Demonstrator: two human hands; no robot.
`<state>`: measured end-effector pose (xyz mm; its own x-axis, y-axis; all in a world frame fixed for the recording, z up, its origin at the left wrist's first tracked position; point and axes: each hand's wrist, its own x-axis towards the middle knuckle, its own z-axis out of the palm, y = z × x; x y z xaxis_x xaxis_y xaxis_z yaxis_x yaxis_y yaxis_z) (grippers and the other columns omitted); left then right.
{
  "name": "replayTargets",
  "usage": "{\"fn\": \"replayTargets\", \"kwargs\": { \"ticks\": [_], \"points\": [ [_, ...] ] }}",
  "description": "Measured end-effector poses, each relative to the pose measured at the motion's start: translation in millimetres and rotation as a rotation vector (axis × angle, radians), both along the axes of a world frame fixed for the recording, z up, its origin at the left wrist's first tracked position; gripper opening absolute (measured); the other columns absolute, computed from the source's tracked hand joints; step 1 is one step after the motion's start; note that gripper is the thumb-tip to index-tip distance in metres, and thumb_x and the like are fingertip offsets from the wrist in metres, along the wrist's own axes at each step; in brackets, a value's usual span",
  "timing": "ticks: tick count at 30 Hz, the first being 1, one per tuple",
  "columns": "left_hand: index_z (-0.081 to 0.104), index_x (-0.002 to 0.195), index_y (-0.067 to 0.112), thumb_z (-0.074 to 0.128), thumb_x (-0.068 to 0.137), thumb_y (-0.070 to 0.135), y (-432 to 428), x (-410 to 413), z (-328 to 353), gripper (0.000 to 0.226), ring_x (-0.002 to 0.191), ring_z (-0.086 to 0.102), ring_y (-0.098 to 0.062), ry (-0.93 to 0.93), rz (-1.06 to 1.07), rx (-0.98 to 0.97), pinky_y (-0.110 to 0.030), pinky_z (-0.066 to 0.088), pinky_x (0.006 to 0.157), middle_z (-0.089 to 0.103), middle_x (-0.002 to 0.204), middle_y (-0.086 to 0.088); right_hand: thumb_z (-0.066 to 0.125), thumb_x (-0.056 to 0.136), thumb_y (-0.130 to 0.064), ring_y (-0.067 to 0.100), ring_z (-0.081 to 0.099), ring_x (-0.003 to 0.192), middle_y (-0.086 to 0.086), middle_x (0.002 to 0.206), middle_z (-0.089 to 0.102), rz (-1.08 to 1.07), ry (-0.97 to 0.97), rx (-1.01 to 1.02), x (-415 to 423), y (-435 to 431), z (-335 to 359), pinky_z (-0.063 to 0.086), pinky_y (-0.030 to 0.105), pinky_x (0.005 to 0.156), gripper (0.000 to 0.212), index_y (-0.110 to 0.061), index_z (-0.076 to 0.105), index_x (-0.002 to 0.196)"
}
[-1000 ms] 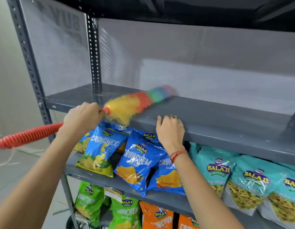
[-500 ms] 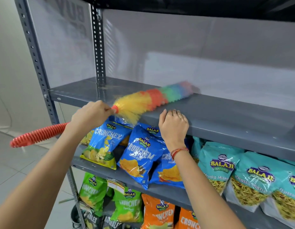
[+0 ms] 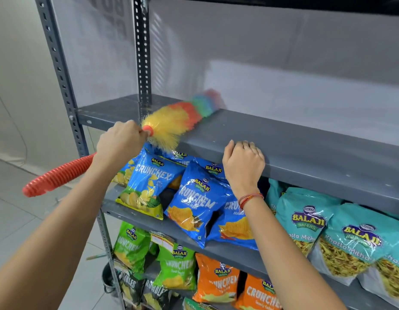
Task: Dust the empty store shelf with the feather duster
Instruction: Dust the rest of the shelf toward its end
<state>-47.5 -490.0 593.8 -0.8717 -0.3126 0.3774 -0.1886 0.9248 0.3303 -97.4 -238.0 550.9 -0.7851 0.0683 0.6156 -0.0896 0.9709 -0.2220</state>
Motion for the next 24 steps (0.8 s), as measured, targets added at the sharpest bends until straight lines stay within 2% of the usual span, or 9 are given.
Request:
{"fn": "replayTargets", "kwargs": {
  "ticks": [4,7,10,13,15,16,19,21,24],
  "points": [
    [0.071,0.091,0.022,0.039,0.089,0.062,-5,13,2,0.052,0.068,0.058,-0.035,-0.021,-0.085,-0.011,-0.033,0.04,0.055,0.049,0.056,-0.006,0.028,0.1,-0.036,0.032,0.054,0.12,0.019,0.121,0.065,0.078,0.02,0.02,3,-21,-1,0.035,0.041,0.108,0.052,0.001,0.063,0.109],
    [0.07,0.097,0.043,0.039,0.084,0.067,-18,23,7,0.041,0.06,0.057,-0.027,-0.113,-0.174,0.045,-0.039,0.05,0.06,0.059,0.058,-0.008,0.026,0.101,-0.033,0.03,0.052,0.123,0.02,0.126,0.062,0.204,0.014,0.032,4,-53,-1,0.036,0.04,0.109,0.051,0.001,0.061,0.115],
    [0.065,0.074,0.051,0.04,0.079,0.07,-37,24,5,0.031,0.05,0.047,-0.023,-0.149,-0.163,0.125,-0.036,0.048,0.058,0.049,0.051,-0.007,0.034,0.101,-0.027,0.032,0.06,0.115,0.022,0.117,0.067,0.235,0.002,0.045,3,-77,-2,0.045,0.039,0.103,0.044,0.004,0.065,0.108],
    [0.059,0.06,0.04,0.042,0.085,0.063,-56,23,2,0.038,0.05,0.046,-0.023,-0.169,-0.07,0.152,-0.032,0.042,0.057,0.048,0.047,-0.004,0.044,0.097,-0.025,0.031,0.067,0.102,0.019,0.103,0.073,0.172,0.016,0.087,3,-88,-2,0.054,0.037,0.092,0.038,0.003,0.07,0.096],
    [0.066,0.069,0.035,0.04,0.086,0.064,-69,20,3,0.043,0.054,0.05,-0.025,-0.146,0.043,0.15,-0.03,0.041,0.058,0.048,0.051,-0.004,0.047,0.095,-0.025,0.03,0.068,0.099,0.018,0.099,0.074,0.159,0.044,0.098,0,-94,1,0.055,0.037,0.088,0.036,0.002,0.071,0.093],
    [0.07,0.084,0.031,0.038,0.088,0.063,-74,18,4,0.045,0.06,0.054,-0.028,-0.112,0.125,0.114,-0.031,0.042,0.06,0.052,0.059,-0.006,0.047,0.095,-0.025,0.031,0.068,0.099,0.018,0.099,0.075,0.166,0.041,0.094,-2,-97,2,0.055,0.037,0.088,0.036,0.002,0.071,0.092],
    [0.067,0.109,0.02,0.033,0.095,0.052,-86,14,7,0.048,0.081,0.063,-0.036,0.026,0.299,-0.134,-0.035,0.046,0.066,0.065,0.088,-0.015,0.049,0.095,-0.025,0.032,0.067,0.102,0.02,0.099,0.074,0.222,0.005,0.052,-5,-108,6,0.054,0.039,0.09,0.036,0.002,0.071,0.09],
    [0.068,0.109,0.023,0.034,0.095,0.052,-94,19,9,0.047,0.076,0.063,-0.035,0.059,0.256,-0.131,-0.034,0.047,0.063,0.066,0.083,-0.014,0.053,0.094,-0.024,0.033,0.067,0.101,0.02,0.096,0.074,0.267,0.021,0.025,-5,-116,7,0.054,0.039,0.088,0.033,0.002,0.071,0.086],
    [0.069,0.111,0.035,0.039,0.092,0.055,-109,31,20,0.04,0.058,0.055,-0.024,-0.031,0.093,0.088,-0.032,0.045,0.058,0.055,0.058,-0.005,0.054,0.093,-0.022,0.033,0.066,0.104,0.02,0.097,0.074,0.338,0.063,0.012,-12,-131,11,0.054,0.039,0.091,0.03,0.002,0.071,0.088]
  ]
}}
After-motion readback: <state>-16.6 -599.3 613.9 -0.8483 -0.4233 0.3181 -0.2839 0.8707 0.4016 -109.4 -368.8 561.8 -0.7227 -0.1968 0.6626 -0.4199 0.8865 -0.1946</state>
